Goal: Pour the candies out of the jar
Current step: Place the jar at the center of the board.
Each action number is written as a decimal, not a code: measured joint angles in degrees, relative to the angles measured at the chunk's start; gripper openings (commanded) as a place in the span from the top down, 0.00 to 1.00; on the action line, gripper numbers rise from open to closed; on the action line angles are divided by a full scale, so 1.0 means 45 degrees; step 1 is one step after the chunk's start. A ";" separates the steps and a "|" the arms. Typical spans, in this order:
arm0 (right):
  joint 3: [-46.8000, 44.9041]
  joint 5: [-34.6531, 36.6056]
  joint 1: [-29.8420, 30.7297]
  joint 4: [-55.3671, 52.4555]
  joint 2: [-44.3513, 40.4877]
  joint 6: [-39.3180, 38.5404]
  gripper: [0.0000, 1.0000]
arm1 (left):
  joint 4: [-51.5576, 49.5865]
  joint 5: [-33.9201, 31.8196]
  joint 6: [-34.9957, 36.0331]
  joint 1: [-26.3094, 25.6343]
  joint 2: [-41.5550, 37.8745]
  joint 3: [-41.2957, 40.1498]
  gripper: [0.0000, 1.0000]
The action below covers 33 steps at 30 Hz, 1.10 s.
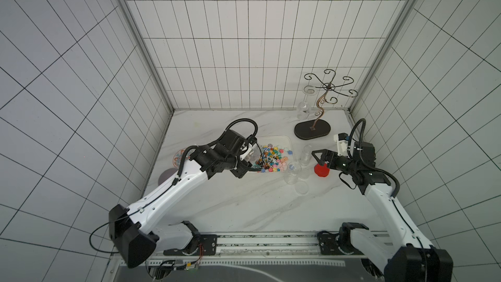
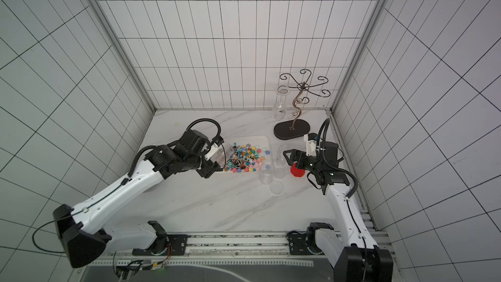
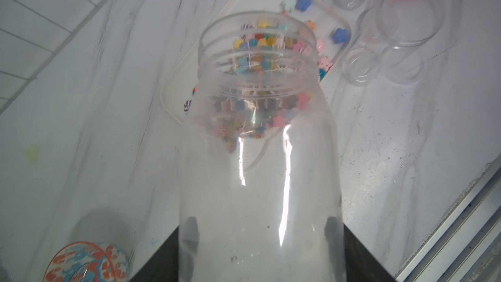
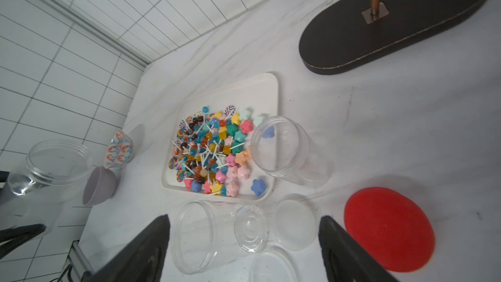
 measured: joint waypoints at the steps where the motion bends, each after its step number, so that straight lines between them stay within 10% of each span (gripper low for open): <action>1: 0.0000 -0.0500 0.0005 0.0121 -0.0117 0.0146 0.21 | 0.0559 0.0612 0.0199 0.0063 -0.0724 -0.0602 0.40; 14: 0.4857 -0.4187 0.4245 -0.0981 0.1209 -0.0189 0.27 | 0.3395 0.6028 0.1579 0.1005 -0.2025 -0.2263 0.40; 33: 0.6295 -0.4561 0.7373 -0.2900 0.3104 -0.0918 0.52 | 0.4167 0.7577 0.1753 0.1015 -0.1953 -0.2487 0.40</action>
